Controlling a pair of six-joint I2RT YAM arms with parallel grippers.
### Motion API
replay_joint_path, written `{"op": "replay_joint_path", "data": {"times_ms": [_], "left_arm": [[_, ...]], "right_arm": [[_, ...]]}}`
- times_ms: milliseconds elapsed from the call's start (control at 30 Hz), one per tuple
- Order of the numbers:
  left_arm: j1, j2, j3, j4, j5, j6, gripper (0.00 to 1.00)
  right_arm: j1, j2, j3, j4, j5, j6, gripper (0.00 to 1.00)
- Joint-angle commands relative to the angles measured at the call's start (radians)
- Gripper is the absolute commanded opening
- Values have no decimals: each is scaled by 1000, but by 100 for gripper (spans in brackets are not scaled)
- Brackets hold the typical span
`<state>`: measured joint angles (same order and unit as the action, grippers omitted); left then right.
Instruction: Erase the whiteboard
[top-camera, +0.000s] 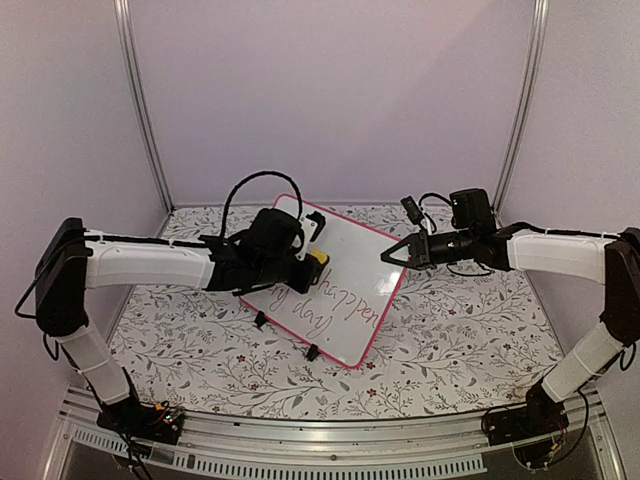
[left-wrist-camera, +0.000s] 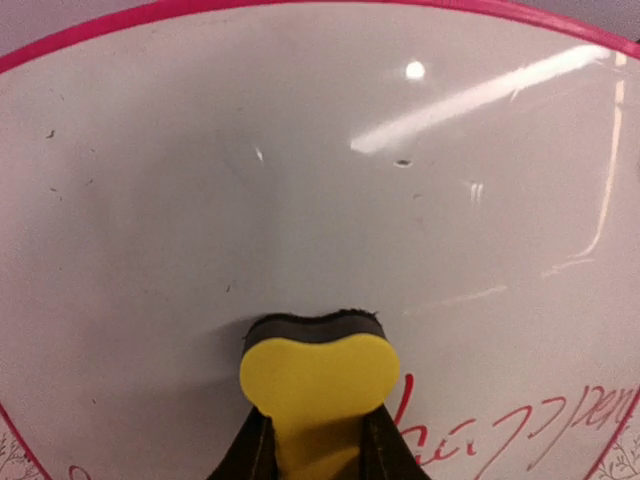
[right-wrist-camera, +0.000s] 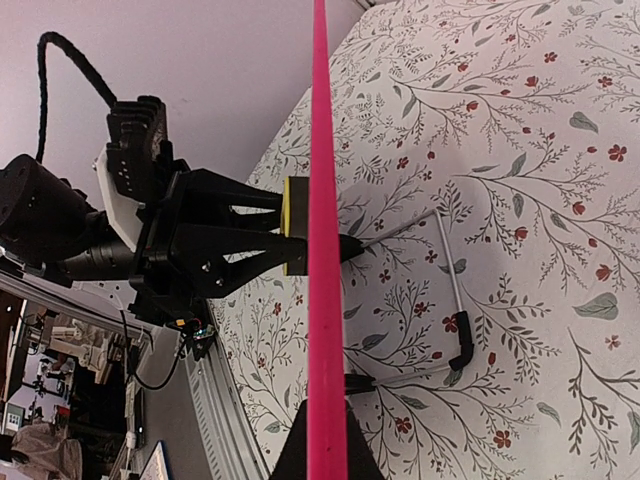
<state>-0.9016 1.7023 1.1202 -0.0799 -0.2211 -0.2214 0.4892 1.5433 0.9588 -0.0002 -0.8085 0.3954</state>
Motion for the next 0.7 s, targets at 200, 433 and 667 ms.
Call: {"op": "replay_joint_path", "data": {"times_ms": [200,433,667], "left_arm": [[9,72,61,30,75,50,0],[-36,55,-37,-31,26,22,0],[-71,46,-109,-74,16,-4,0]], "right_arm": [[58,90,-42,-165,-31,-81,0],[58,94,-43,-163,-32,-83,0],[59,99,-43,-167,-32,-82,0]]}}
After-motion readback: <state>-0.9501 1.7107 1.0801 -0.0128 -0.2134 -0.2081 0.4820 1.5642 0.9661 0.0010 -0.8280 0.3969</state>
